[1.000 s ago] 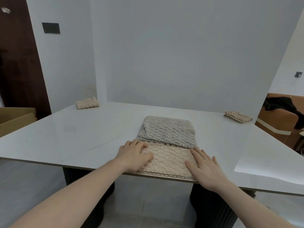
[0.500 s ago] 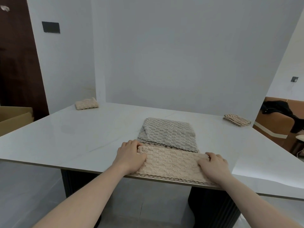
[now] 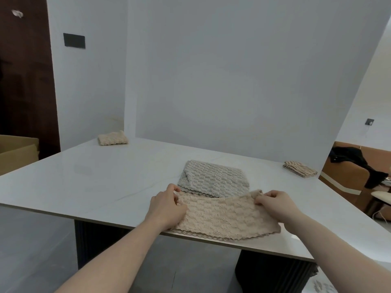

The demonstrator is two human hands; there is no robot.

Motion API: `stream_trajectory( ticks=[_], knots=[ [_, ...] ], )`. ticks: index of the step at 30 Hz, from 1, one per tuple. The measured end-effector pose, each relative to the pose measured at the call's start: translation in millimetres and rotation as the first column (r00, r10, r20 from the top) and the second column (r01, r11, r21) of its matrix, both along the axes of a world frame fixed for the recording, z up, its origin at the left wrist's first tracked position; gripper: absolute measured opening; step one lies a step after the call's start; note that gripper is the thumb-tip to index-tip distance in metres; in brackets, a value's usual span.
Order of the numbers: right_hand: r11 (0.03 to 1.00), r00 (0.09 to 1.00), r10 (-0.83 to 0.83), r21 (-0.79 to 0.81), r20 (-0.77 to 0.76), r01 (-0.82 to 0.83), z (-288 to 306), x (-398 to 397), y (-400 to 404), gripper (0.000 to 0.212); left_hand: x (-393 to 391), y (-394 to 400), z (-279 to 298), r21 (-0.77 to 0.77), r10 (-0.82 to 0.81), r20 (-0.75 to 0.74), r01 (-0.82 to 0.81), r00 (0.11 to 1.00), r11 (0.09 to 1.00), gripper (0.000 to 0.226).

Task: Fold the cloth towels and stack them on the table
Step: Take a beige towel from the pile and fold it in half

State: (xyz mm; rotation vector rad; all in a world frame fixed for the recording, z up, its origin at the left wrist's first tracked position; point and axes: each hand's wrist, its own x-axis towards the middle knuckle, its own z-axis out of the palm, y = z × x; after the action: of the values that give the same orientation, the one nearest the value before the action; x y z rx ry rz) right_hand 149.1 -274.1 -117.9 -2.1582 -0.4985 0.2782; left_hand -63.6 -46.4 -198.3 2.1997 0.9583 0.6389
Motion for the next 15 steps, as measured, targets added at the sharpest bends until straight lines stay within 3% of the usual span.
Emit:
stream_trajectory(
  ticks=[8,15],
  knots=[
    [0.962,0.956,0.248,0.158,-0.159,-0.224,30,-47,47,0.011,-3,0,3,-0.047,-0.018,0.049,0.02,0.999,0.999,0.043],
    [0.939,0.929,0.331,0.159,-0.165,-0.306,14,-90,90,0.016,-2,2,1,0.016,-0.043,0.14,0.041,0.989,0.999,0.025]
  ],
)
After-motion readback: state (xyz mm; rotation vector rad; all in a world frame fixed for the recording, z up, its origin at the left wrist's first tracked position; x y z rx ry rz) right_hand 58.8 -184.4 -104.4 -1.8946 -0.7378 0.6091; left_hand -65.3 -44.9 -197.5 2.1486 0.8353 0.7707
